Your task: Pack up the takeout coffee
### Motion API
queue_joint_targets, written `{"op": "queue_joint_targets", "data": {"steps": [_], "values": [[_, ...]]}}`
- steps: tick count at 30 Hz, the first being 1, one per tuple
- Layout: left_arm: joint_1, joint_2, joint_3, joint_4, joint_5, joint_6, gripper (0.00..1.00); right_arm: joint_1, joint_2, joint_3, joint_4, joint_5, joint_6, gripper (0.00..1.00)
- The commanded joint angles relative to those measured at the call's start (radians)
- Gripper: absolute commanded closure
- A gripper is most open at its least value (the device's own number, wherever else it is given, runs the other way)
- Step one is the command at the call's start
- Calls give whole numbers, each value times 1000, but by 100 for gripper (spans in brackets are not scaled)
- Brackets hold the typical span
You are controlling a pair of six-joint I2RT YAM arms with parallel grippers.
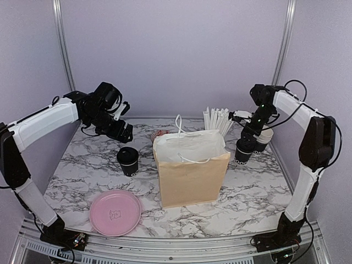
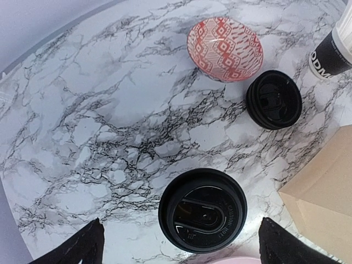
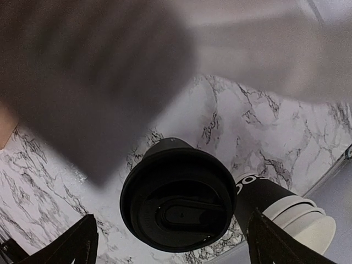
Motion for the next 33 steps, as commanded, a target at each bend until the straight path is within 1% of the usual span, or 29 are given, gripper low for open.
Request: {"op": "queue_joint_targets", "data": {"steps": [1, 10, 17, 24, 28, 31, 33], "values": [[3, -54, 38, -3, -20, 5, 1, -7, 37, 50, -54, 35, 1, 8], [3, -54, 29, -4, -5, 11, 1, -8, 60, 67, -57, 37, -9, 11], [3, -45, 32, -3, -1, 20, 1, -3, 37, 86, -78, -21, -28, 13], [3, -38, 26, -4, 1, 32, 1, 49, 45, 89, -29, 2, -31, 14], [3, -39, 16, -3, 3, 34, 1, 79, 84, 146, 7, -17, -21, 16], [3, -47, 6, -5, 1, 33, 1, 85, 127, 215, -30, -41, -11, 18], [3, -56, -1, -5, 4, 33, 1, 85, 134, 230, -39, -44, -10, 18]]}}
